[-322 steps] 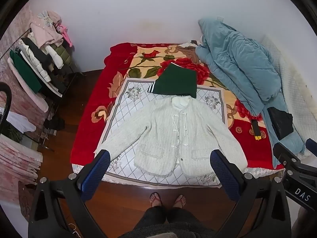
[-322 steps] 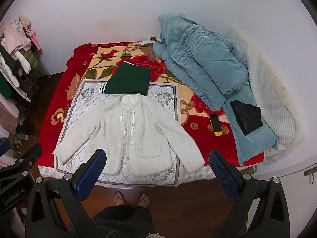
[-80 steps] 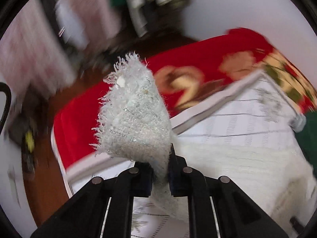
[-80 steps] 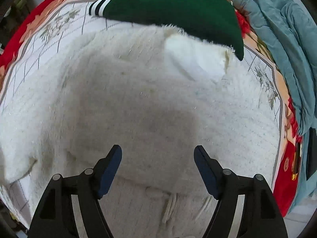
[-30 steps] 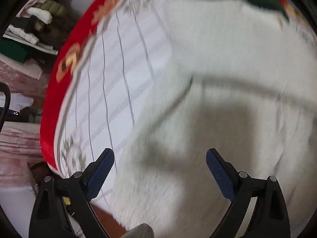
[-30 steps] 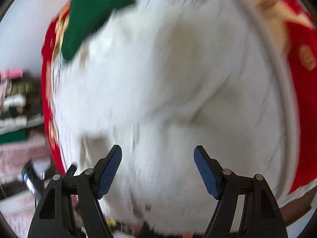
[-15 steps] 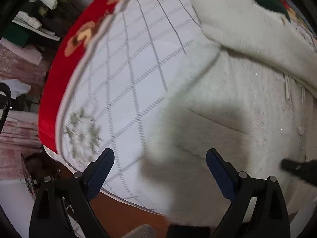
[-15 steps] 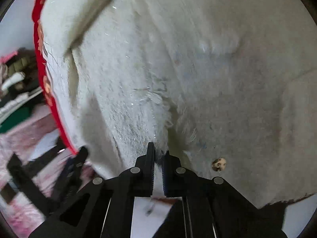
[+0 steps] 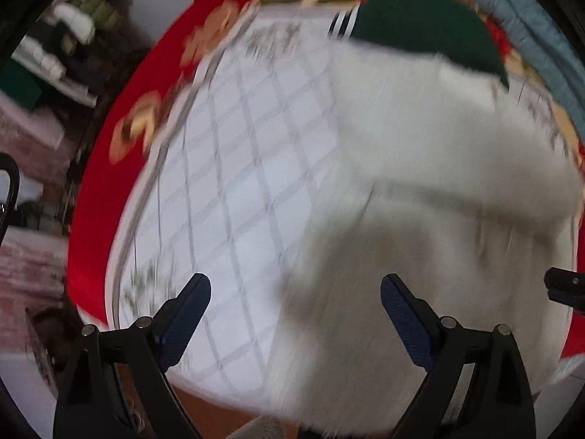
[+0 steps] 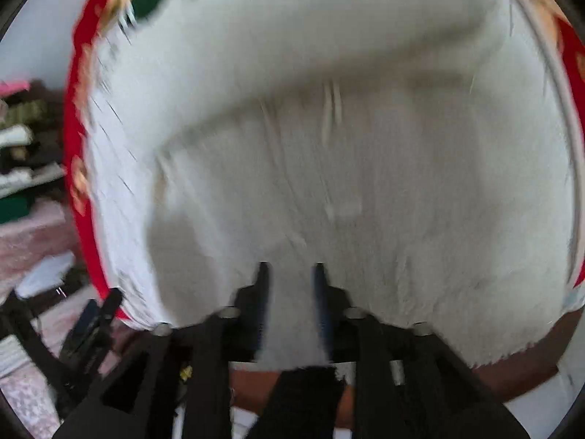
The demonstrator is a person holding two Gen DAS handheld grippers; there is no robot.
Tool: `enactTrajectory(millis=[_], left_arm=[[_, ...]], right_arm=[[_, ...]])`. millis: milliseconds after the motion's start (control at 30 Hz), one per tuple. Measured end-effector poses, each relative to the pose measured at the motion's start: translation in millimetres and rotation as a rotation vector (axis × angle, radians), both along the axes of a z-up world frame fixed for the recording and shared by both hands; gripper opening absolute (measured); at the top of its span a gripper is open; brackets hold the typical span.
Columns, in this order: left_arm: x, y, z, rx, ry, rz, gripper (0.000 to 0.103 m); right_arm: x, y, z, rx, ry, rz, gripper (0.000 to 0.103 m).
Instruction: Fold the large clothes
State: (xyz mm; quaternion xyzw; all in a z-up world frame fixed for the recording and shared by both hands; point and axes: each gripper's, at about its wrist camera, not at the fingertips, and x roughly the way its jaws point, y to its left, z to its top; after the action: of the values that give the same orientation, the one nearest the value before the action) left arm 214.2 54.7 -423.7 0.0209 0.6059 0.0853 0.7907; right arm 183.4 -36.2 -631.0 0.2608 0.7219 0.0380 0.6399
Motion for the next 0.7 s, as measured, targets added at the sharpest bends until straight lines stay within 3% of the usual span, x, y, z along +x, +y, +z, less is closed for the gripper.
enactTrajectory(millis=[133,267,367,467,533,600,700], left_arm=[[86,-32,17,0.084,-0.113,-0.024,0.101],[168,-58,6,0.175,-0.155,-0.041,0.101],[213,-70,-23,0.295,-0.153,-0.06,0.101],[242,-74,-68,0.398,-0.09,-0.095,0.101],[249,-72,-91,0.444,-0.045,-0.096,0.101],[251,-63,-111,0.441,-0.011,-0.078,0.101],[243,-55,-124,0.391,-0.012,-0.049,0.101]], right_arm=[[63,-21,26,0.022,-0.086,0.003,0.049],[136,-38,21,0.086,-0.128,0.009,0.049],[192,-42,-6,0.194,-0.117,0.026,0.049],[232,-30,-49,0.33,-0.055,0.038,0.049],[255,-15,-77,0.368,-0.042,0.064,0.049],[268,-7,-101,0.275,-0.017,0.118,0.049],[262,3,-127,0.28,0.063,0.203,0.038]])
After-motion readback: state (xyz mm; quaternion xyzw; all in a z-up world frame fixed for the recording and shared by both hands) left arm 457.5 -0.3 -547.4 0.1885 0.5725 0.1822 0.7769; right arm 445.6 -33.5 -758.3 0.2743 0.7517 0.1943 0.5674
